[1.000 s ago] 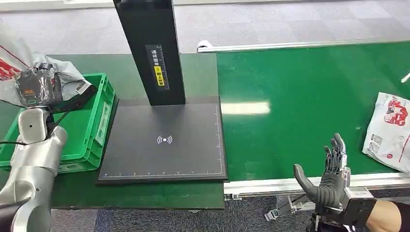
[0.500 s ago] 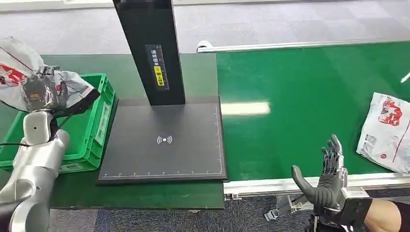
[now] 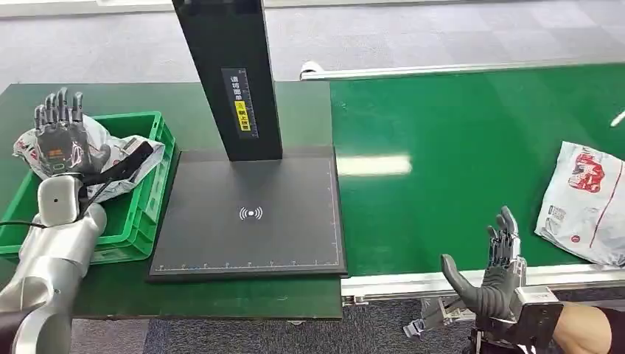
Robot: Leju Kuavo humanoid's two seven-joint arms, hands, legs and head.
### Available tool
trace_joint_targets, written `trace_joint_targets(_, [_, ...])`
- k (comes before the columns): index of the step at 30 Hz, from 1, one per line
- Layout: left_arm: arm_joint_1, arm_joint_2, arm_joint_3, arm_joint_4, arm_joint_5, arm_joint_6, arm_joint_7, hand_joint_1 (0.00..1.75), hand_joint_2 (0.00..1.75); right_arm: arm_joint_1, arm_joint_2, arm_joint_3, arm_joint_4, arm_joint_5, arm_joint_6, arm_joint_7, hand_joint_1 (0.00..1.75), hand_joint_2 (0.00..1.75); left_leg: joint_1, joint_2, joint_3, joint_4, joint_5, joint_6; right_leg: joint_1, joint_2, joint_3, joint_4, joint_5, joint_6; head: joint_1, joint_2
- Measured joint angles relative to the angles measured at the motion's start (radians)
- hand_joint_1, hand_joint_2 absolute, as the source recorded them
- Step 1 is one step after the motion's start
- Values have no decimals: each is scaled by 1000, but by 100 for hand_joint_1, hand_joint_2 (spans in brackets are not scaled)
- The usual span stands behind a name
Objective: Moved the parcel from conveyor to table for the left to box.
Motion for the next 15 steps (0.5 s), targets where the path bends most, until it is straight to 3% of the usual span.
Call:
trace_joint_targets(6, [17,-2,-7,-11,89,1,-74,0,175,7,0,-1,0,8,1,8,0,175,0,0,0,0,0,0,0,0,0,0,0,0,0,0])
trace_joint_targets(11, [148,-56,-24,-209,676,-107,-411,0,175,12,4,-12,0,21,20,16,0,175,-1,0,0,0,-1,0,-1,0,-1,0,0,0,0,0])
trace_joint_targets(15, [334,-139,-100,-463,1010,-253,-520,0,175,12,14,-17,0,31,30,16,0,175,-1,1,0,0,-2,1,-1,0,-1,-1,-1,1,0,0])
